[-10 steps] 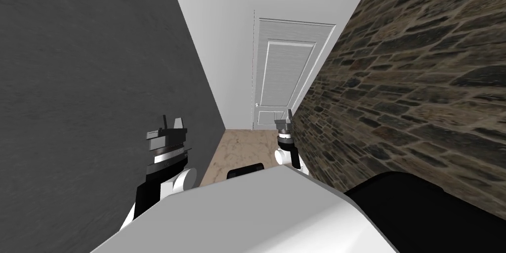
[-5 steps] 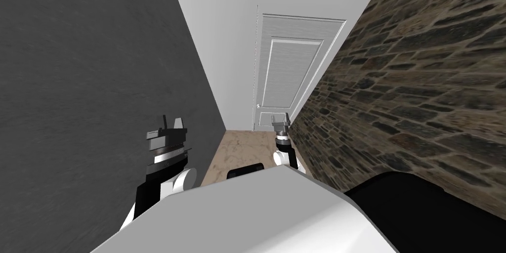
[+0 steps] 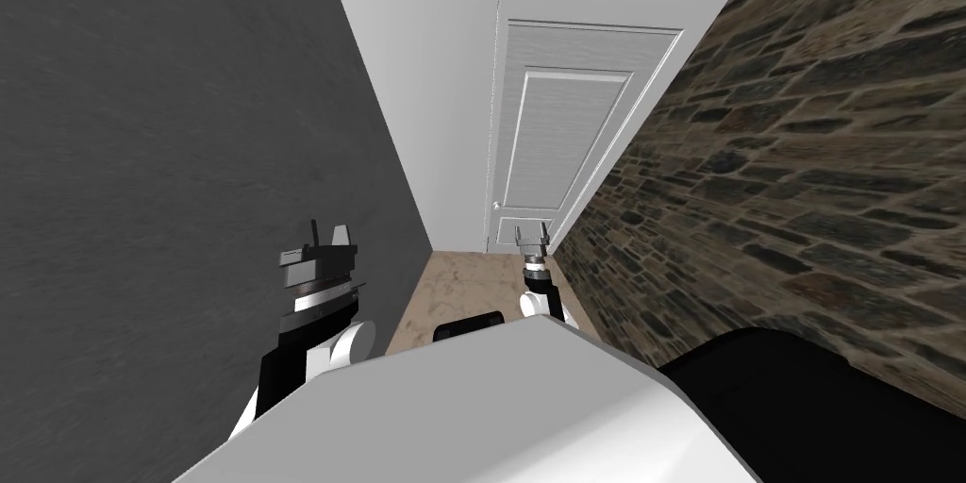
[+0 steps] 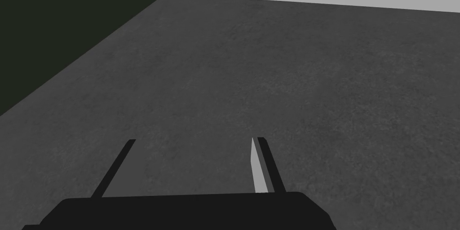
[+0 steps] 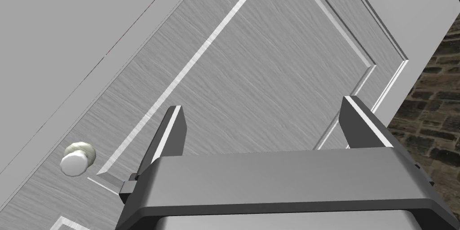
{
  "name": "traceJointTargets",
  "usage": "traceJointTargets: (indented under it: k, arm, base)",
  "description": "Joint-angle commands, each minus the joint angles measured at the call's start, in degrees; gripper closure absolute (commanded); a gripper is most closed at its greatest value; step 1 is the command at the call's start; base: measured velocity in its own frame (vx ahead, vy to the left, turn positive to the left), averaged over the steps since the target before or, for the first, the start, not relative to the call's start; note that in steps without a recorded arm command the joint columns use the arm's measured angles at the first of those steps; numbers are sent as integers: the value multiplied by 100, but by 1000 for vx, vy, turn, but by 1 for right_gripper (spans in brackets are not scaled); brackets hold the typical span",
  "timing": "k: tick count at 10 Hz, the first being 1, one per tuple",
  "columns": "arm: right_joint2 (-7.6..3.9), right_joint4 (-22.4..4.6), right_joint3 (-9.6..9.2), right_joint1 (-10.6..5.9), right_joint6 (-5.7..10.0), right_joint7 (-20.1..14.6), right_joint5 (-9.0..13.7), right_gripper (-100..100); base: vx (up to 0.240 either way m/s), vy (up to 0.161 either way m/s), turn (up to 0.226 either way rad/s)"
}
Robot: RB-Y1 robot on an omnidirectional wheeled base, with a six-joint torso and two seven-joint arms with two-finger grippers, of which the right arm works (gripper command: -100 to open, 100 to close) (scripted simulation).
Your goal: Pull the door open
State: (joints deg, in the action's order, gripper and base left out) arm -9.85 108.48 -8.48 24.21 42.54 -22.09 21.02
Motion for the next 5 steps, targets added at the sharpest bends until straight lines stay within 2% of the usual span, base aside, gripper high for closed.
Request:
traceJointTargets:
  k: [1,5]
  arm:
    - [-67,-165,-70,-31,35,-203,167,-100]
    - [-224,-638,-277,-90,203,-688,558,-100]
  base:
    - [102,1,35]
    - [94,-4,34]
